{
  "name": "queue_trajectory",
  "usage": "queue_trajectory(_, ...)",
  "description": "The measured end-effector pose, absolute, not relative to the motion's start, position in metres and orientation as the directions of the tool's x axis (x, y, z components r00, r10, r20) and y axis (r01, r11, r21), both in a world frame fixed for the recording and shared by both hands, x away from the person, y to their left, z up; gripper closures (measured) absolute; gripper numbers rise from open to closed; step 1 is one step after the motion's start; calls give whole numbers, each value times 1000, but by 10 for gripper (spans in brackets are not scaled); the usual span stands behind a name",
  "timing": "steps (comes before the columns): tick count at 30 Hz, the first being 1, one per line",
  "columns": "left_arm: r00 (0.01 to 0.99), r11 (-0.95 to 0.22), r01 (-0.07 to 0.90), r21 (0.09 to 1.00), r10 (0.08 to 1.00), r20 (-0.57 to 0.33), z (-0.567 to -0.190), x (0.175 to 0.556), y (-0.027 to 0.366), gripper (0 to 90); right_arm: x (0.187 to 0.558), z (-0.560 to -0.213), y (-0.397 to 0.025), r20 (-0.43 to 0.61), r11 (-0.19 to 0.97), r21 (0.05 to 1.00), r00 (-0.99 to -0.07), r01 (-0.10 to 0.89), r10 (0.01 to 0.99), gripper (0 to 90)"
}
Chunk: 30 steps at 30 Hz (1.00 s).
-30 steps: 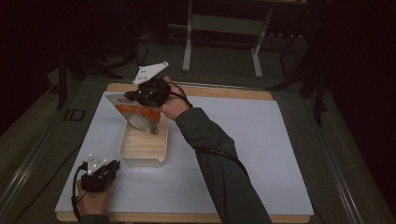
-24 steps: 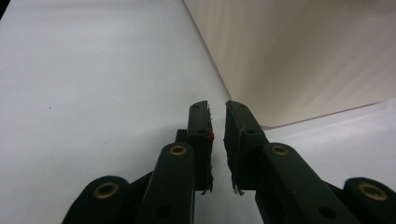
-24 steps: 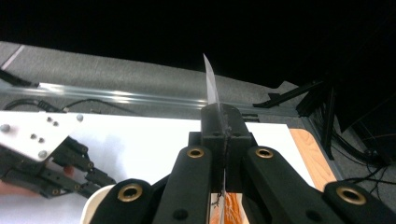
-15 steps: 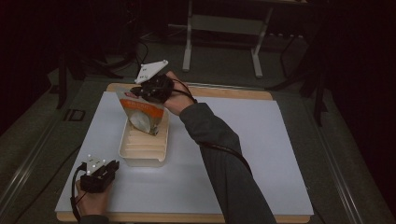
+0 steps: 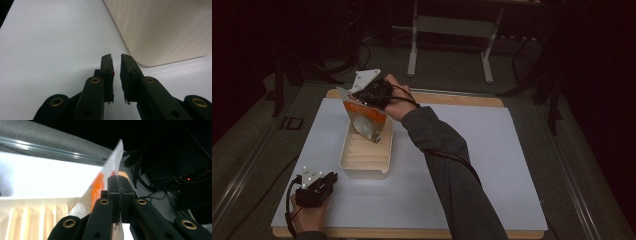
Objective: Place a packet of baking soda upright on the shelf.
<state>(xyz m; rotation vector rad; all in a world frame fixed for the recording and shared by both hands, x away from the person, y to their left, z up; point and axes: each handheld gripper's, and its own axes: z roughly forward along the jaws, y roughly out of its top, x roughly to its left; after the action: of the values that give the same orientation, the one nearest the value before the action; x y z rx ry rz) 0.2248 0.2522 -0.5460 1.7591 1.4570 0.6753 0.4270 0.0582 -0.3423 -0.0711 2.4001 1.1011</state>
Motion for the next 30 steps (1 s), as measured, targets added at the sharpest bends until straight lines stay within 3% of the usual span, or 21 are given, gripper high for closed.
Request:
queue_trajectory(4,212,-77,587,806,975,-62,-547,225,253,802,428,-345,56,-418,652,720,-898,-236,136,900)
queue_trajectory(18,214,-82,590,803,975,-58,-547,225,250,802,417,-336,51,-459,699,652,-887,-293,56,827)
queue_trajectory(26,217,-86,589,804,975,-54,-547,226,250,802,427,-358,35,-411,719,661,-905,-214,108,802)
queue_trajectory(30,219,-89,589,803,974,-52,-547,226,249,802,433,-364,25,-372,718,677,-917,-163,142,860)
